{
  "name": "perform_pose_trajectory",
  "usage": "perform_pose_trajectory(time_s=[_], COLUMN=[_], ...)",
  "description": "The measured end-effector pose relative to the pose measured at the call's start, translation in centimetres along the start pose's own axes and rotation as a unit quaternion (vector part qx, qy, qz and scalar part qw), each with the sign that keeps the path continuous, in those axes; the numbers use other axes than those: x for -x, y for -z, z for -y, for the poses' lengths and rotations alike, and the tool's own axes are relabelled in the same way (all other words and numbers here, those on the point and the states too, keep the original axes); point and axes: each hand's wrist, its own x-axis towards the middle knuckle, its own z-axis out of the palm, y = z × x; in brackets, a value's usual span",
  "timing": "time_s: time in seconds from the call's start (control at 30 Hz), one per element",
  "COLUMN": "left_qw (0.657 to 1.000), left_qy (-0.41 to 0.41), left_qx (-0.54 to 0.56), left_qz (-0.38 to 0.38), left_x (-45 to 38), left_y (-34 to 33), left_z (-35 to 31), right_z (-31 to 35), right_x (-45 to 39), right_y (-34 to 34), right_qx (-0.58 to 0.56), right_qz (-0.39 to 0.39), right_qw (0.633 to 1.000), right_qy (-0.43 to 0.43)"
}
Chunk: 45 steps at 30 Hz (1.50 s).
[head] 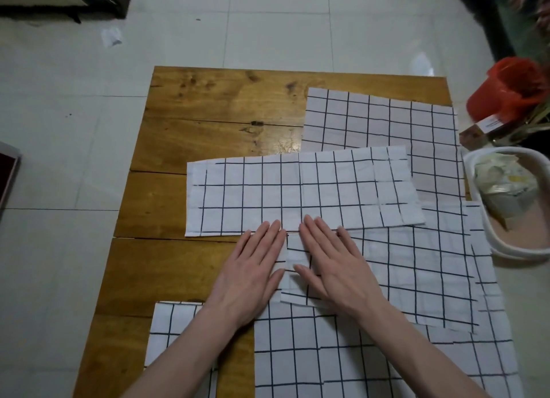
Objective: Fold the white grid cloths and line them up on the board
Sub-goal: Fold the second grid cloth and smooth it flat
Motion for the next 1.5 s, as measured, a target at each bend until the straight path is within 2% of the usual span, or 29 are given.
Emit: perform_pose_trajectory(time_s=[0.27, 0.77, 1.23, 1.37, 1.5], left_qw=[0.999, 0.999, 0.998, 0.997, 0.999], left_qy=[0.029, 0.046, 0.063, 0.058, -0.012], left_qx=[0.001, -0.012, 0.003, 0.024, 0.015], left_qz=[-0.013, -0.006, -0.001, -0.04, -0.028], left_x=[0.6, 1.4, 1.1, -1.5, -4.4], left_y=[0.1, -0.1, 0.7, 1.8, 1.5], left_z=[0.3, 1.1, 0.4, -1.5, -4.1], right_z=[-2.8, -11.2, -11.9, -11.8, -11.4], right_x=[1.3, 4.4, 4.5, 4.4, 3.8], right_y=[0.3, 2.4, 2.9, 2.8, 2.9], right_qx=[-0.004, -0.057, -0.067, -0.078, -0.117], right_qz=[0.016, 0.034, 0.049, 0.004, -0.136], right_qw=[0.999, 0.98, 0.98, 0.979, 0.96], right_qy=[-0.035, -0.185, -0.183, -0.189, -0.216])
